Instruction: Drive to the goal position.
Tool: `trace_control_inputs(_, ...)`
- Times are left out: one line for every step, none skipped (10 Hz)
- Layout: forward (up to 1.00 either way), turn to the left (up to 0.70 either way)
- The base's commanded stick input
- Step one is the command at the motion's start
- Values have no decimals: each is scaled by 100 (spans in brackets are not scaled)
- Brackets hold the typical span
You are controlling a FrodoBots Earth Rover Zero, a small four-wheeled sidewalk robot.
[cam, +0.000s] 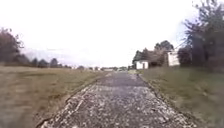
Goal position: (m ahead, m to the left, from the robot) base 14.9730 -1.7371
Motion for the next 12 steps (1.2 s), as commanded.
trace_control_inputs(99,0)
trace_control_inputs(99,0)
trace_control_inputs(99,0)
trace_control_inputs(99,0)
trace_control_inputs(99,0)
trace_control_inputs(99,0)
trace_control_inputs(99,0)
trace_control_inputs(99,0)
trace_control_inputs(99,0)
trace_control_inputs(99,0)
trace_control_inputs(99,0)
trace_control_inputs(99,0)
